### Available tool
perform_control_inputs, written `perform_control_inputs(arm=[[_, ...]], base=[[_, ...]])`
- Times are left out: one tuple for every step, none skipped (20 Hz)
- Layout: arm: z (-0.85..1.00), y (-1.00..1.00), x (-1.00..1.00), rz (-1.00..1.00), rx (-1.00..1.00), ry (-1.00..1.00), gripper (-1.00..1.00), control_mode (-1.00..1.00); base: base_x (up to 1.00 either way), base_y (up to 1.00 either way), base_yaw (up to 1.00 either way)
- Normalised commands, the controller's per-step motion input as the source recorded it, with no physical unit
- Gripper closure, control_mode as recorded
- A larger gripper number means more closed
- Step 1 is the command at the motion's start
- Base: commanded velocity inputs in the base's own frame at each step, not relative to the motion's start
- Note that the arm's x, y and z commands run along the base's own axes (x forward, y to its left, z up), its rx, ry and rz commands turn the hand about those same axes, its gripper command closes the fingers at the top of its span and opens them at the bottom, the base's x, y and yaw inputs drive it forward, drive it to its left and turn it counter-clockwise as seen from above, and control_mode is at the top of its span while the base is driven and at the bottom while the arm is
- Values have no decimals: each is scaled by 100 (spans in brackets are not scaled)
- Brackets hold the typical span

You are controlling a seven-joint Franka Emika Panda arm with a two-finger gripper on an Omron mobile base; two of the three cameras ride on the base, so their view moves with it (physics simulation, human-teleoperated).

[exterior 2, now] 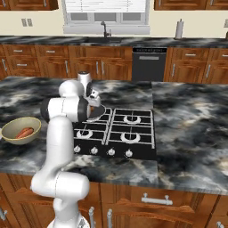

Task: Place the chicken drumstick on the plate and place the sweet potato on the same plate.

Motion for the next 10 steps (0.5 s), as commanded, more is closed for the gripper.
perform_control_inputs(arm=[[-7,36,16,0,0,1,-100,-100],[-5,35,19,0,0,3,-100,-100],[-4,30,22,0,0,2,-100,-100],[-4,19,24,0,0,1,-100,-100],[0,0,21,0,0,0,-100,-100],[0,0,19,0,-1,0,-100,-100],[0,0,15,-2,-1,0,-100,-100],[0,0,5,-5,0,0,-100,-100],[0,-5,0,-9,0,0,-100,-100],[0,-12,0,-9,0,0,-100,-100]], base=[[0,0,0],[0,0,0],[0,0,0],[0,0,0],[0,0,0],[0,0,0],[0,0,0],[0,0,0],[0,0,0],[0,0,0]])
